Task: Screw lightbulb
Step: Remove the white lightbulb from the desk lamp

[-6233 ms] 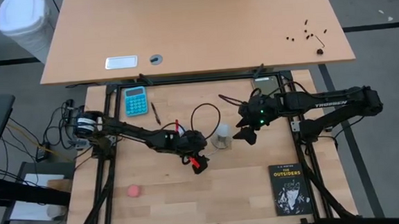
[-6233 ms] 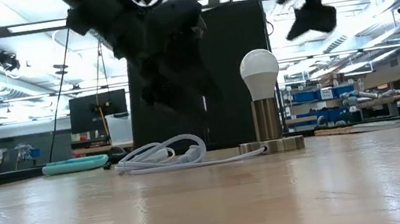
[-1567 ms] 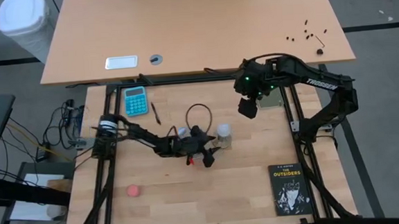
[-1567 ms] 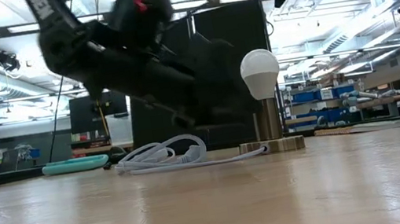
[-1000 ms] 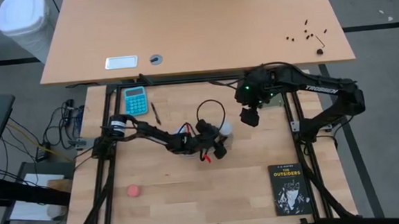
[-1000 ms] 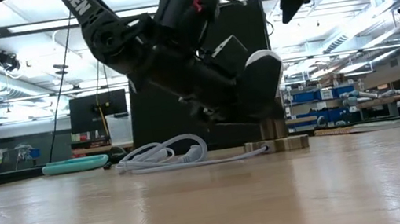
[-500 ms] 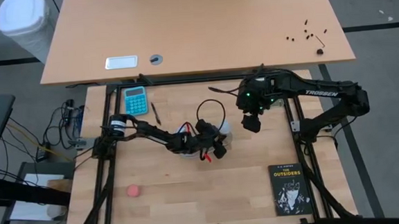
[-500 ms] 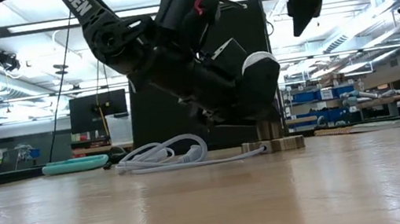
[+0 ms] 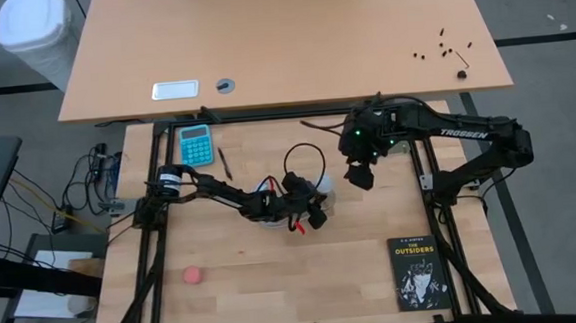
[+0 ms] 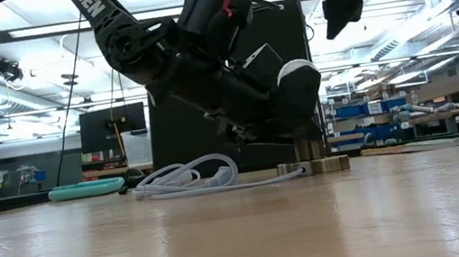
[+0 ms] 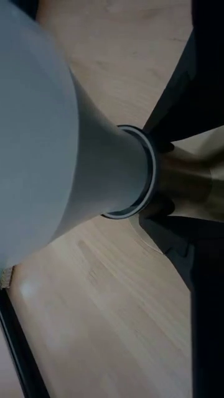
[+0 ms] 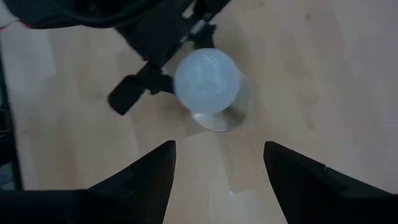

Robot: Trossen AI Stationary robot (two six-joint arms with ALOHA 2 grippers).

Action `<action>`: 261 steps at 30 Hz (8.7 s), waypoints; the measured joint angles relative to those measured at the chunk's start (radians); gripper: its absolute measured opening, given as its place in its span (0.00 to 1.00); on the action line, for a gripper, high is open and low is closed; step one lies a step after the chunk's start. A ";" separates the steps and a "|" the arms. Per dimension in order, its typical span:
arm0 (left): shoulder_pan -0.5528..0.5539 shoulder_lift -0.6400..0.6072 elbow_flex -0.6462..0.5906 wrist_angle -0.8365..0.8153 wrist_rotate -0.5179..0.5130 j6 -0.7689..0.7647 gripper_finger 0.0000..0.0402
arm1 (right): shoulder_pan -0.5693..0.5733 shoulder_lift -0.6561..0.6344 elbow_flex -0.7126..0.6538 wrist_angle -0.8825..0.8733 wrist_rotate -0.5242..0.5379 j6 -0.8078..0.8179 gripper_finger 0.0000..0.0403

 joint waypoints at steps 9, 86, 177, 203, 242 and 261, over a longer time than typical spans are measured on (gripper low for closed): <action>0.000 0.000 0.000 -0.001 0.001 -0.001 0.46 | -0.023 0.008 -0.022 0.014 -0.043 0.068 0.67; -0.102 -0.146 -0.521 0.527 -0.177 -0.034 0.65 | 0.054 -0.002 -0.065 0.040 -0.001 0.150 0.86; -0.054 -0.049 -0.375 0.510 0.130 0.113 0.65 | -0.101 -0.015 -0.065 0.085 -0.077 0.107 0.86; -0.021 0.098 -0.146 0.442 0.044 0.142 0.64 | -0.095 -0.017 -0.065 0.084 -0.078 0.133 0.86; -0.022 0.096 -0.147 0.403 0.038 0.107 0.47 | 0.221 0.343 0.170 -0.001 0.167 0.077 0.87; -0.023 0.096 -0.148 0.402 0.042 0.087 0.47 | 0.228 0.394 0.168 0.086 0.216 0.120 0.87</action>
